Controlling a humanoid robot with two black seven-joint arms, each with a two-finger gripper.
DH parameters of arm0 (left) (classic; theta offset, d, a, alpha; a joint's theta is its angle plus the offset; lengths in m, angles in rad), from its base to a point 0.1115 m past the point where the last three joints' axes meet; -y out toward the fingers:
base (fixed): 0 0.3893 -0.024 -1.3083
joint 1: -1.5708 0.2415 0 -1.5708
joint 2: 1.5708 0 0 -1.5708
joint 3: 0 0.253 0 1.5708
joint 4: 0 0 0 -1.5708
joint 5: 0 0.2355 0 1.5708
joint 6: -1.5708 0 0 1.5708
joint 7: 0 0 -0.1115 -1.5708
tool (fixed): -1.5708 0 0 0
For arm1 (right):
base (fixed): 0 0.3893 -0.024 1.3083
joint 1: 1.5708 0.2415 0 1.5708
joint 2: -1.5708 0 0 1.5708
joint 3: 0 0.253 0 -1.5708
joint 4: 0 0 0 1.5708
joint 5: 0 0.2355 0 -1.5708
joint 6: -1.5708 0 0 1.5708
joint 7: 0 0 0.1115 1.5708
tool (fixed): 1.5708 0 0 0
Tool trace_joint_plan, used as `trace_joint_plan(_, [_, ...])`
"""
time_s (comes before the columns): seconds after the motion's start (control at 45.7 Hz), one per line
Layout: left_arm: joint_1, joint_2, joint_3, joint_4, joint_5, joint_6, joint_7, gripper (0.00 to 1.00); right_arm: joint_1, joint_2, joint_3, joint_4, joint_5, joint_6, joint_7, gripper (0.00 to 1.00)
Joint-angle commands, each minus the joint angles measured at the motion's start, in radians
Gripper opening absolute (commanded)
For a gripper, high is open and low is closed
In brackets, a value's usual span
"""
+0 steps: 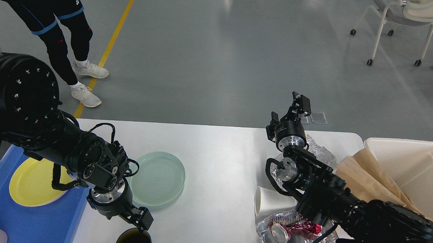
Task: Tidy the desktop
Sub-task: 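Grasp the dark green mug with the left gripper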
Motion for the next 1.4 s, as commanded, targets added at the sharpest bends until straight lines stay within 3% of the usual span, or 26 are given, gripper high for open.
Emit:
trace_joint_plan(0.0, [-0.005, -0.001, -0.009, 0.0, -0.002, -0.002, -0.006, 0.99, 0.0, 0.0, 0.002, 0.0, 0.0, 0.0, 0.0, 1.0])
trace_joint_plan(0.284, [0.004, -0.015, -0.023, -0.005, 0.0, -0.092, 0.003, 0.99, -0.001, 0.0, 0.0, 0.0, 0.0, 0.0, 0.0, 1.0])
trace_joint_plan(0.788, [0.059, -0.019, -0.027, -0.006, 0.052, -0.075, 0.025, 0.98, 0.0, 0.0, 0.0, 0.0, 0.0, 0.0, 0.0, 1.0])
trace_joint_plan(0.875, [0.064, -0.019, -0.031, -0.005, 0.052, -0.056, 0.026, 0.94, 0.0, 0.0, 0.0, 0.0, 0.0, 0.0, 0.0, 1.0])
trace_joint_plan(0.963, [0.07, -0.019, -0.029, -0.005, 0.052, -0.014, 0.03, 0.82, 0.0, 0.0, 0.0, 0.0, 0.0, 0.0, -0.001, 1.0])
trace_joint_plan(1.072, [0.085, -0.019, -0.024, -0.003, 0.054, 0.027, 0.03, 0.43, 0.0, 0.0, 0.0, 0.0, 0.0, 0.0, -0.001, 1.0])
trace_joint_plan(1.378, [0.094, -0.021, -0.018, -0.003, 0.057, 0.034, 0.026, 0.03, 0.0, 0.0, 0.0, 0.0, 0.0, 0.0, -0.001, 1.0])
